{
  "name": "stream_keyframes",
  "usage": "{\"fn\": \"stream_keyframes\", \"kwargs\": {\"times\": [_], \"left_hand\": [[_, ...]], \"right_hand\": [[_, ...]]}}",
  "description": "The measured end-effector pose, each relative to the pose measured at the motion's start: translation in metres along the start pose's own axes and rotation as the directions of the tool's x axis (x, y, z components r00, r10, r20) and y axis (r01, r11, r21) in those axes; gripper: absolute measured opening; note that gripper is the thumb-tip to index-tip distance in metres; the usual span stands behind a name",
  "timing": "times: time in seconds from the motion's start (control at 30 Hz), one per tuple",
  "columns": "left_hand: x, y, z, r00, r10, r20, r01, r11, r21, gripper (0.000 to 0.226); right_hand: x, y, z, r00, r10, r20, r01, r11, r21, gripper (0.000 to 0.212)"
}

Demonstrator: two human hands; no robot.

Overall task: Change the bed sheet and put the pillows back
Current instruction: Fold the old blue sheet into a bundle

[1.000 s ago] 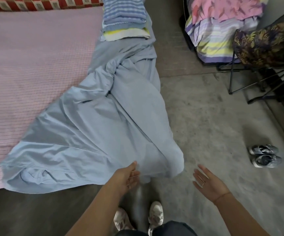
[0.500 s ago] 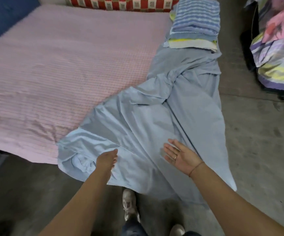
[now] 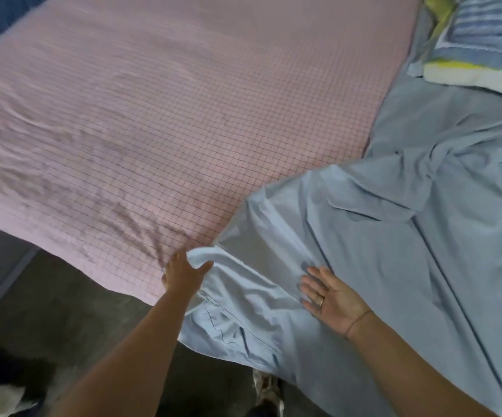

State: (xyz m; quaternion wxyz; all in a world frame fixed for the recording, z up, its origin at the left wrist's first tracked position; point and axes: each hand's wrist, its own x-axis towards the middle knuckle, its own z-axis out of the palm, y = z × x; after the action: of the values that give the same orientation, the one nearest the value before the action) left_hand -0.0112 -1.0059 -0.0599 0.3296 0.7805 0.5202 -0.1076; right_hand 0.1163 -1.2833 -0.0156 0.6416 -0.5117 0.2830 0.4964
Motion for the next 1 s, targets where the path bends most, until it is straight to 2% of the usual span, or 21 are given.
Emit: {"fn": "stream_keyframes", "kwargs": {"times": [0.13,0.27,0.37,0.4,0.53,0.63,0.7,0.77,0.83,0.93,1.0], "left_hand": [[0.038,0.004,0.011,0.99,0.088,0.107,-0.096,0.993,0.075,0.08],[0.049,0.013,0.022,0.982,0.144,0.121,-0.126,0.982,-0.143,0.052],[0.04,0.021,0.023,0.977,0.152,0.147,-0.125,0.976,-0.176,0.026],[0.032,0.025,0.021,0.975,0.157,0.159,-0.122,0.969,-0.213,0.023],[-0.021,0.038,0.016,0.95,0.254,0.181,-0.171,0.91,-0.378,0.022],[-0.07,0.045,0.02,0.91,0.365,0.197,-0.265,0.877,-0.402,0.014],[-0.101,0.049,0.025,0.859,0.457,0.23,-0.344,0.848,-0.403,0.006],[-0.131,0.054,0.03,0.802,0.523,0.289,-0.386,0.823,-0.417,0.008],[-0.158,0.057,0.036,0.761,0.553,0.34,-0.407,0.814,-0.413,0.013],[-0.19,0.052,0.049,0.766,0.529,0.365,-0.38,0.831,-0.406,0.034],[-0.209,0.047,0.06,0.788,0.516,0.336,-0.34,0.819,-0.462,0.029]], "right_hand": [[0.018,-0.001,0.016,0.999,0.027,-0.037,-0.027,1.0,-0.006,0.027],[0.021,-0.002,0.022,0.998,0.035,-0.059,-0.034,0.999,0.011,0.03],[0.02,-0.002,0.028,0.998,0.033,-0.059,-0.03,0.998,0.057,0.033],[0.018,-0.002,0.032,0.998,0.033,-0.055,-0.029,0.997,0.076,0.034],[0.009,-0.001,0.054,1.0,0.019,0.017,-0.02,0.996,0.083,0.037],[-0.002,0.006,0.071,0.995,0.003,0.103,-0.003,1.0,0.001,0.032],[-0.013,0.01,0.077,0.983,-0.028,0.182,0.044,0.995,-0.086,0.028],[-0.02,0.018,0.071,0.98,-0.067,0.186,0.097,0.982,-0.159,0.027],[-0.029,0.026,0.054,0.985,-0.153,0.074,0.165,0.966,-0.201,0.021],[-0.05,0.033,0.014,0.963,-0.267,0.038,0.27,0.95,-0.157,0.027],[-0.071,0.038,-0.022,0.947,-0.315,0.058,0.32,0.941,-0.107,0.038]]}}
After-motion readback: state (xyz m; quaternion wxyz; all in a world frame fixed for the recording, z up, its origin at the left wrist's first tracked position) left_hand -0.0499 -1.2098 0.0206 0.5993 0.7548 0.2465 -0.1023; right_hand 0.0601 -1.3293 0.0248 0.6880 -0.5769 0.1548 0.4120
